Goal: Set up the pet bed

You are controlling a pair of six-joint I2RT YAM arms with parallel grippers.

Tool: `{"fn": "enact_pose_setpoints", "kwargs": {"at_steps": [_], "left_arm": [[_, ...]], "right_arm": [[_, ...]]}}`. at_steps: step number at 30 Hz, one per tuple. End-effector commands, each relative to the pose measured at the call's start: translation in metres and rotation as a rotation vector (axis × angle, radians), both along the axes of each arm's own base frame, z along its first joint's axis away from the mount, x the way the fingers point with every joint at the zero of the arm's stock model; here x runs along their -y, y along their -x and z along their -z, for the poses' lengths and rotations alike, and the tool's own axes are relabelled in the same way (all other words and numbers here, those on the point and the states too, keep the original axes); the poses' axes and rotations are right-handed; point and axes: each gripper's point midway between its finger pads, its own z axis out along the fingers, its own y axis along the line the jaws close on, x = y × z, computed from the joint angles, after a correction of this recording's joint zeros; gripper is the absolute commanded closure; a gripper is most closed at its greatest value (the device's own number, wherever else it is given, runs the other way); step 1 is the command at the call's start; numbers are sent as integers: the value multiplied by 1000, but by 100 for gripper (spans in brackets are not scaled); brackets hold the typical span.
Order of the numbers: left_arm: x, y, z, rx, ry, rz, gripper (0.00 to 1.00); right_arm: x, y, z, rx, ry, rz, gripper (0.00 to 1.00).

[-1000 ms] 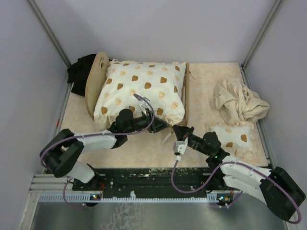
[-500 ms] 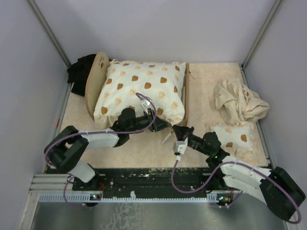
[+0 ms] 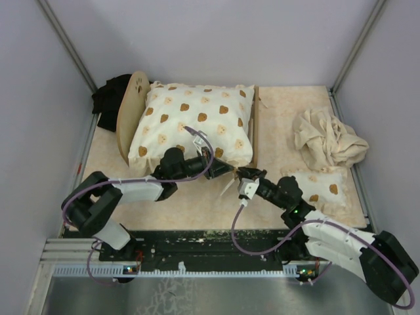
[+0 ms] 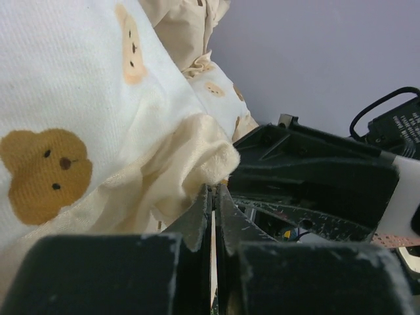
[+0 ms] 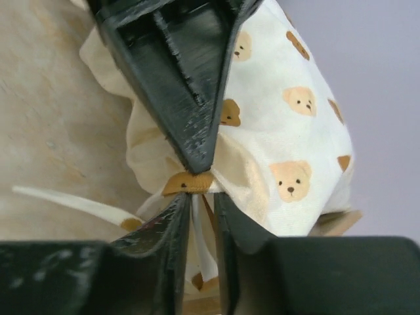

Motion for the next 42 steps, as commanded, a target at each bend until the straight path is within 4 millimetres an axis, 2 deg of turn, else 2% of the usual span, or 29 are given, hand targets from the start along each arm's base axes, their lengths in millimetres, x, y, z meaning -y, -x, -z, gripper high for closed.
{"fn": "enact_pose_setpoints", "kwargs": {"at_steps": [1,4,9,12,14,16,20,24,27,32,37,39,42], "left_arm": [[-1,1,-14,83,21,18,100],[-1,-1,-16,111,12,12,100],[3,-4,-19,132,13,19,100],[3,-4,-22,141,22,22,100],[2,-4,-26,153,25,16,100],[1,-4,-29,165,27,13,100],[0,-5,-37,180,35,2,100],[0,-5,-44,192,38,2,100],[-1,-6,-49,202,39,-3,100],[-1,-7,-51,206,35,-9,100],[0,-8,-53,209,35,-12,100],[0,-9,-54,213,35,-14,100],[1,-13,-55,214,37,-29,100]], "right_arm": [[-3,2,-34,-291,-247,44,73],[3,11,-29,-476,-349,86,68],[19,13,-36,-732,-714,198,70],[25,12,-24,-949,-932,296,72],[26,13,-11,-1056,-991,355,65],[23,16,-5,-1114,-1055,362,63],[11,27,2,-1069,-1128,341,62],[-7,34,15,-1010,-1053,369,53],[-18,28,22,-1006,-1045,388,49],[-28,16,23,-992,-1106,438,48],[-29,11,43,-1014,-1118,518,49],[-28,12,44,-1008,-1127,500,57],[-24,12,55,-1019,-1120,538,64]]}}
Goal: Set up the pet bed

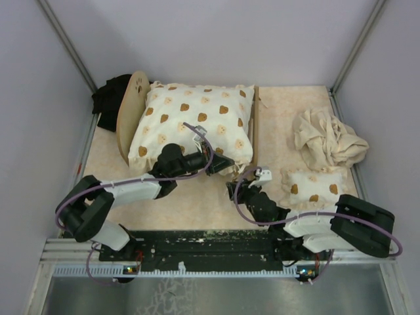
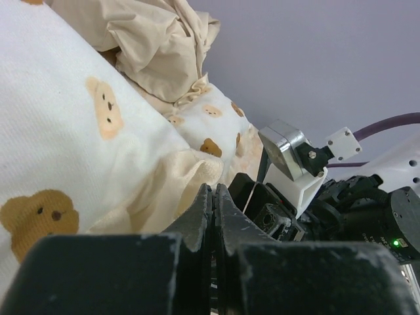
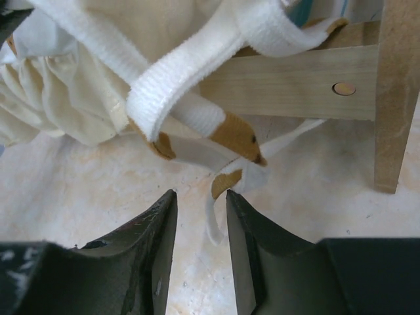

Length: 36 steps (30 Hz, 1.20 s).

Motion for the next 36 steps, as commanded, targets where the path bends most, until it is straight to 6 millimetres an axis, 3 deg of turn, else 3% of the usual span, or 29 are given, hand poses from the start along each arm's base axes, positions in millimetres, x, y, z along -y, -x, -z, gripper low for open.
{"fn": "enact_pose_setpoints", "kwargs": {"at_steps": [1,6,12,14,18,19,25,36], "left_arm": [[2,-10,-28,66,45,-23,100],[5,-12,-28,65,45,-19,100],[4,-13,-26,58,46,-29,100],[4,-13,-26,61,47,-32,100],[5,-16,-29,62,42,-36,100],[7,-18,-33,67,49,-39,100],[21,-40,-70,150,47,-62,100],[43,-84,-134,311,68,-143,100]], "right_arm": [[-2,-6,-15,20,-105,55,64],[-5,-8,-12,36,-107,51,56],[-18,-11,-5,24,-105,32,60],[-19,-11,-7,40,-122,30,68],[-13,-15,4,41,-80,65,95],[-9,-17,8,43,-62,86,100],[35,-15,24,27,-64,229,100],[49,-10,55,-118,-86,331,100]]}}
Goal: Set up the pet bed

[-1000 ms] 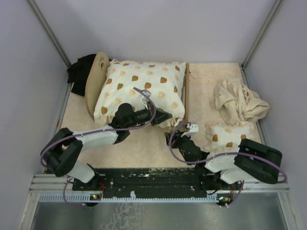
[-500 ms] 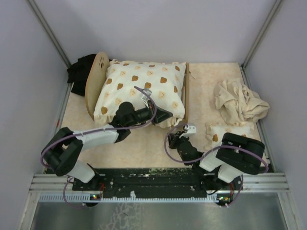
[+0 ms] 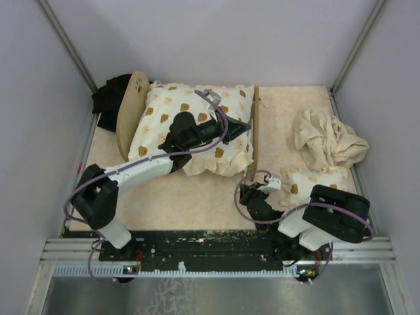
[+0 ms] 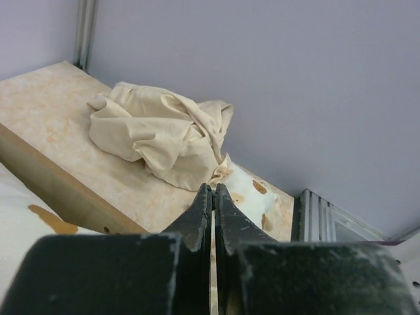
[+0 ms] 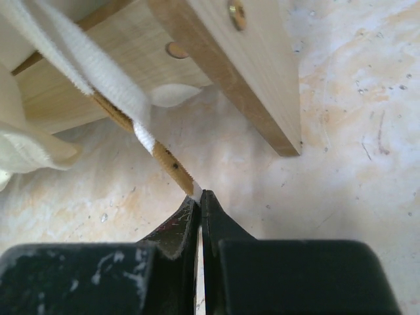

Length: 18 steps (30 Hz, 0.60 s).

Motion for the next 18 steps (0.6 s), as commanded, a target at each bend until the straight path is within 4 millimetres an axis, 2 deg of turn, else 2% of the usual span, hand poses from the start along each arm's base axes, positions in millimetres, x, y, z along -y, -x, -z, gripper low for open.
{"fn": "enact_pose_setpoints", "kwargs": {"at_steps": [1,3,7,12,15,18], "left_arm": [[2,-22,-33,101,14,-70,100],[3,-28,-42,119,11,-87,100],[6,-30,-56,138,29,-76,100],[7,-26,-67,153,60,-53,100],[9,-25,-70,161,71,-41,100],[10,-28,-76,163,92,-39,100]], "right_arm": [[10,4,14,-61,-84,83,100],[9,5,19,-81,-95,83,100],[-8,4,24,-93,-104,37,100],[-1,2,22,-63,-132,67,100],[-1,-3,8,-17,-103,62,100],[-5,-4,14,-65,-68,79,100]]}}
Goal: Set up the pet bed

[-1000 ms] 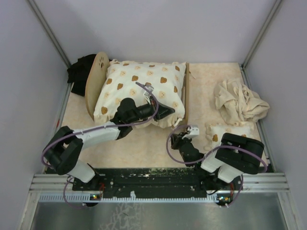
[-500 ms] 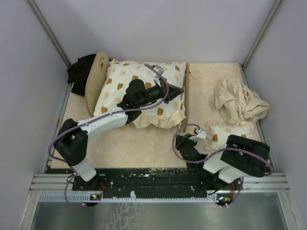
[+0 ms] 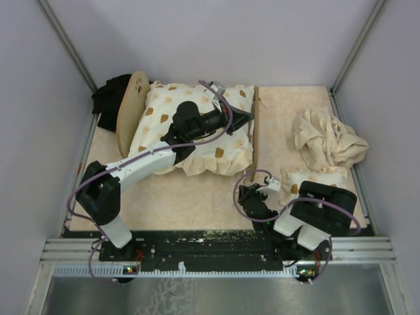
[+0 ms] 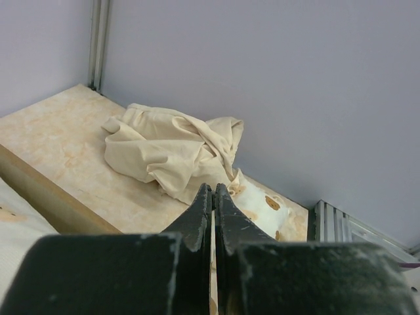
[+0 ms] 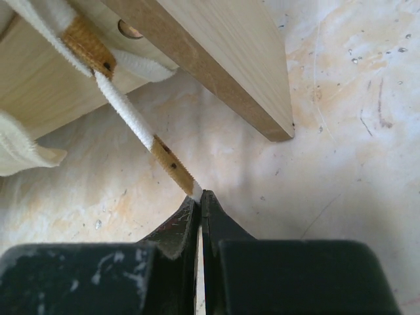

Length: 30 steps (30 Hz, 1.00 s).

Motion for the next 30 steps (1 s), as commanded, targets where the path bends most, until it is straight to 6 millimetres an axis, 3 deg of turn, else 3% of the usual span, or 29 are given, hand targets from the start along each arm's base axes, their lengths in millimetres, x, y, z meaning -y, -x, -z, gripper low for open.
{"fn": "enact_pose_setpoints", "kwargs": {"at_steps": [1,7,16,19,25,30], "left_arm": [[-3,-4,-55,109,129,0,100],[2,-4,-73,134,166,23,100],[0,-4,-83,152,172,19,100],[-1,-3,-82,155,166,19,100],[-7,11,-66,150,130,49,100],[-27,43,-44,139,127,91,96]], "right_arm": [[-4,-2,-1,-34,27,26,100],[12,10,33,-135,12,80,100],[7,14,43,-181,34,89,100],[4,12,34,-141,29,66,100],[-5,3,-7,-47,59,13,98],[-6,7,-33,-17,53,-39,66]]}}
